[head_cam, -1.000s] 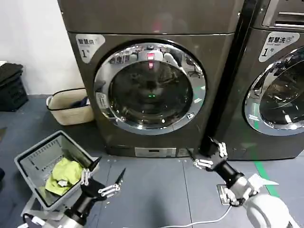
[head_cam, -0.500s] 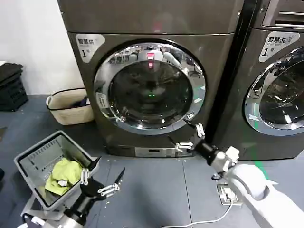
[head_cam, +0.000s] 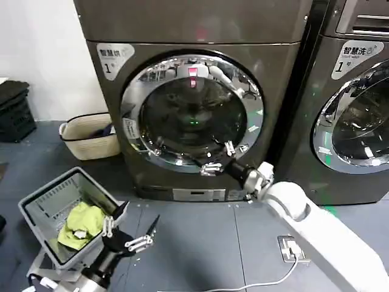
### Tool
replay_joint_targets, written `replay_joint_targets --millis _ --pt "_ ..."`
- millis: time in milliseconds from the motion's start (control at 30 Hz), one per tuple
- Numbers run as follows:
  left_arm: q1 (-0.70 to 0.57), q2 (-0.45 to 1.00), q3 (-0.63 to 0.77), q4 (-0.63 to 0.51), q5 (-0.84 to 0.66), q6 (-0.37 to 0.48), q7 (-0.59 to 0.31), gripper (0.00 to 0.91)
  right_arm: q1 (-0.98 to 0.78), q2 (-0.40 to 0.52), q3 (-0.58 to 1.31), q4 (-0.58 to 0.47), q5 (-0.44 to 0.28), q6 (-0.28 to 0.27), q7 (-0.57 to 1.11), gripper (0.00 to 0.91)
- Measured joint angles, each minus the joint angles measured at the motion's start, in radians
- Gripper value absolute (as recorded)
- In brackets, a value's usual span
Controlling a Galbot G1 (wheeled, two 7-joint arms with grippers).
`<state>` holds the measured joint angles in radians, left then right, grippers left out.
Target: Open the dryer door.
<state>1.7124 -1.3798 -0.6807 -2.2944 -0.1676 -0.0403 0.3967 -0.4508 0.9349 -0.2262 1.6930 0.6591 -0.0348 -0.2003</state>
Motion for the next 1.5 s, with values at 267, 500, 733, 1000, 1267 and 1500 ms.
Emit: replay_joint_targets --millis 267,500,733,1000,1267,1500 --pt "0.003 -0.001 -0.005 0.002 0.0 -0.002 0.0 0.907 0.072 0.064 -0.061 -0.077 -0.001 0.0 0.002 0.907" --pt "0.002 -0.002 -0.006 0.003 -0.001 -0.003 0.0 0.907 0.132 0.11 -0.119 -0.136 -0.001 0.0 0.002 0.907" --pt "-0.001 -0.001 -0.007 0.004 -0.002 -0.002 0.001 0.907 0.186 0.148 -0.162 -0.194 -0.001 0.002 0.003 0.907" --pt "0.001 0.0 -0.007 0.004 -0.002 -0.002 0.001 0.907 0.236 0.186 -0.196 -0.261 -0.001 0.005 0.003 0.907" --pt "0.003 0.001 -0.007 0.004 -0.002 -0.002 0.001 0.907 0.278 0.233 -0.219 -0.335 -0.004 0.01 -0.006 0.907" --pt "0.005 0.003 -0.007 0.003 -0.003 -0.002 0.001 0.907 0.308 0.284 -0.241 -0.395 -0.004 0.013 -0.026 0.907"
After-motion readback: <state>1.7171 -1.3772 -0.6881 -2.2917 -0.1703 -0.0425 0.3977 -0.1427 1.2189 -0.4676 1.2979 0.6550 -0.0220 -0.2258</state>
